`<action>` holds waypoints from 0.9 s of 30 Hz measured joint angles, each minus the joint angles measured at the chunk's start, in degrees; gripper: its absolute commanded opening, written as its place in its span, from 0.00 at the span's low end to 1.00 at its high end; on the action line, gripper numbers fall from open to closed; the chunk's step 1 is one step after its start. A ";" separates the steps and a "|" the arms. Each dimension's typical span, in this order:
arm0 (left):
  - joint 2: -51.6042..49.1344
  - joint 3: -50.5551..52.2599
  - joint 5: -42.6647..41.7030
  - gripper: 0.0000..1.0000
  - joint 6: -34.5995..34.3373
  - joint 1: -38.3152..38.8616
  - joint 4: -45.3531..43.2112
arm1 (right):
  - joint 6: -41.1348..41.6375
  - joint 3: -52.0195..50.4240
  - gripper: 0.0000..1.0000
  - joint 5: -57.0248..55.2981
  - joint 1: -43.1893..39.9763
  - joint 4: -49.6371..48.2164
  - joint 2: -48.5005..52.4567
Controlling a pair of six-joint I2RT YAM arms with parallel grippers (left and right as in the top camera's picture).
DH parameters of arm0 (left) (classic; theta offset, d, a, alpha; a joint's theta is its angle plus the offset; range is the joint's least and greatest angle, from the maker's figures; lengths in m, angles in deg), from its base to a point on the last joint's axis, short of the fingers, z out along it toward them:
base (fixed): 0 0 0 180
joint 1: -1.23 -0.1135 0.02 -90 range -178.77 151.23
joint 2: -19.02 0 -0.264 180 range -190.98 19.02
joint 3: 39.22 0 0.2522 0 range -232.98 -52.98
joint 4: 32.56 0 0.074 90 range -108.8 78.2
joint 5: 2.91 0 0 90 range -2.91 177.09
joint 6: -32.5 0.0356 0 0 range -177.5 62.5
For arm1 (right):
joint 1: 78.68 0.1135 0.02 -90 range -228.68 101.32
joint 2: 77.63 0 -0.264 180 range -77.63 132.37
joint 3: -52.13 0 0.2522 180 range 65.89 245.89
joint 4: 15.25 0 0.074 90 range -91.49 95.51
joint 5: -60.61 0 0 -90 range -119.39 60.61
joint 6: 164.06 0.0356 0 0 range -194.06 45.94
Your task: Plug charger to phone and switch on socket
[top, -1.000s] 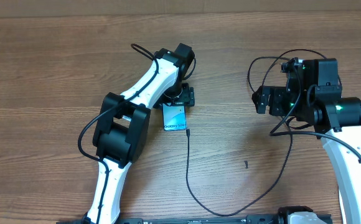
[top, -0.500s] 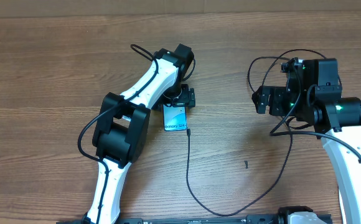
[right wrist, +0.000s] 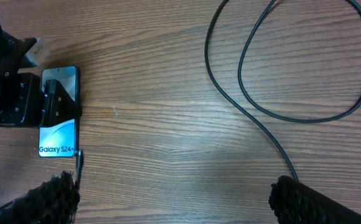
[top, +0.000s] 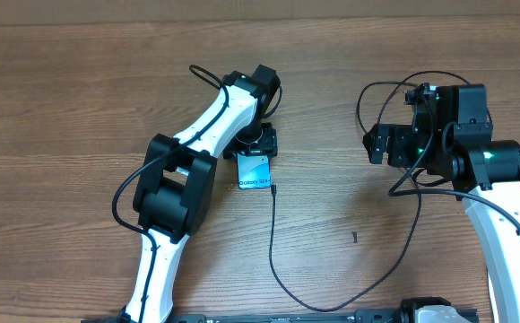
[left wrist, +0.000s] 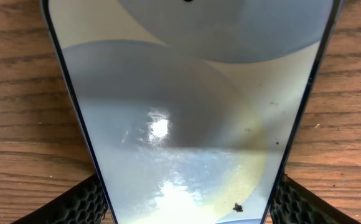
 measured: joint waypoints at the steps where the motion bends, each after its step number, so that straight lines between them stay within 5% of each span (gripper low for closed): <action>1: 0.02 0.00 0.00 0.74 0.00 -0.02 0.02 | 0.00 0.00 1.00 0.02 0.00 0.00 0.00; 20: -0.90 -2.80 -2.91 0.69 3.58 -0.50 4.55 | 0.55 0.00 1.00 0.61 0.00 -1.25 0.00; 27: -0.92 -2.82 -5.29 0.68 5.44 -1.66 4.61 | 3.23 0.00 1.00 9.79 0.00 -0.63 0.00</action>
